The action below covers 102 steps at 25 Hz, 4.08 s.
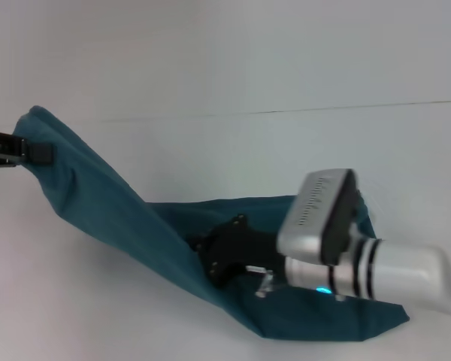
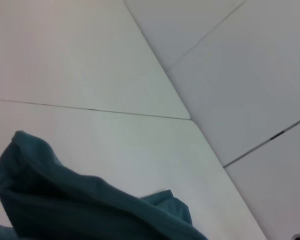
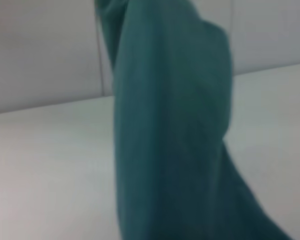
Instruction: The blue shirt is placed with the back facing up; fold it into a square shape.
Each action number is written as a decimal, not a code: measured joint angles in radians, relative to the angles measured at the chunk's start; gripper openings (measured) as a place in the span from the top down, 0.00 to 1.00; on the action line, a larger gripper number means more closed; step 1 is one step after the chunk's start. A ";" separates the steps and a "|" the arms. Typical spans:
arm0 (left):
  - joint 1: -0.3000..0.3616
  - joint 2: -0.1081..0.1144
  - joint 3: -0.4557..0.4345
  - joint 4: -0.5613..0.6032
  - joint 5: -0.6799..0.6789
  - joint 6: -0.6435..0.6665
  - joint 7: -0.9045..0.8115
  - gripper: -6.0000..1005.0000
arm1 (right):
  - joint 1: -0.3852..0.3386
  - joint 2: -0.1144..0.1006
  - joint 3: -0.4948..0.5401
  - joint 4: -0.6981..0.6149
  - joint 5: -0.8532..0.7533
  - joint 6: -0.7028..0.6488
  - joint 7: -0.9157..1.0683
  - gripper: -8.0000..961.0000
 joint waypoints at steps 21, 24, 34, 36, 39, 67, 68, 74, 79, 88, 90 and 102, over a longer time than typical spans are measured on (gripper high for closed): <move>-0.022 0.013 0.016 -0.009 0.009 -0.005 0.048 0.91 | 0.129 -0.013 -0.130 0.021 0.054 0.010 0.173 0.99; -0.022 0.010 0.024 -0.020 0.004 -0.006 0.058 0.91 | 0.063 -0.032 0.010 0.014 0.058 -0.043 0.173 0.99; -0.038 -0.016 0.142 -0.060 -0.057 -0.009 0.107 0.91 | -0.169 -0.132 0.538 0.019 0.034 -0.387 0.242 0.99; -0.047 -0.024 0.184 -0.069 -0.082 -0.009 0.109 0.91 | -0.191 -0.158 0.601 0.011 -0.024 -0.454 0.261 0.99; -0.066 -0.048 0.243 -0.071 -0.099 -0.011 0.110 0.90 | -0.206 -0.193 0.718 -0.012 -0.193 -0.550 0.336 0.99; -0.114 -0.280 0.683 -0.292 -0.313 -0.418 0.178 0.79 | -0.191 -0.115 1.178 -0.366 -0.825 -0.729 0.645 0.99; -0.105 -0.278 0.683 -0.292 -0.340 -0.415 0.184 0.79 | -0.190 -0.113 1.183 -0.372 -0.828 -0.729 0.646 0.99; -0.064 -0.277 0.684 -0.291 -0.412 -0.423 0.217 0.76 | -0.186 -0.102 1.194 -0.398 -0.836 -0.735 0.647 0.99; -0.022 -0.272 0.659 -0.258 -0.413 -0.421 0.229 0.52 | -0.186 -0.100 1.191 -0.416 -0.836 -0.759 0.648 0.99; 0.137 -0.221 0.456 -0.156 -0.414 -0.256 0.396 0.18 | -0.163 -0.094 1.186 -0.611 -0.899 -0.937 0.805 0.98; 0.169 -0.202 0.396 -0.151 -0.408 -0.223 0.428 0.10 | -0.134 -0.093 1.185 -0.676 -0.946 -0.996 0.882 0.97; 0.256 -0.183 0.207 -0.113 -0.261 -0.177 0.484 0.06 | 0.172 -0.081 1.018 -0.812 -1.444 -1.179 1.338 0.63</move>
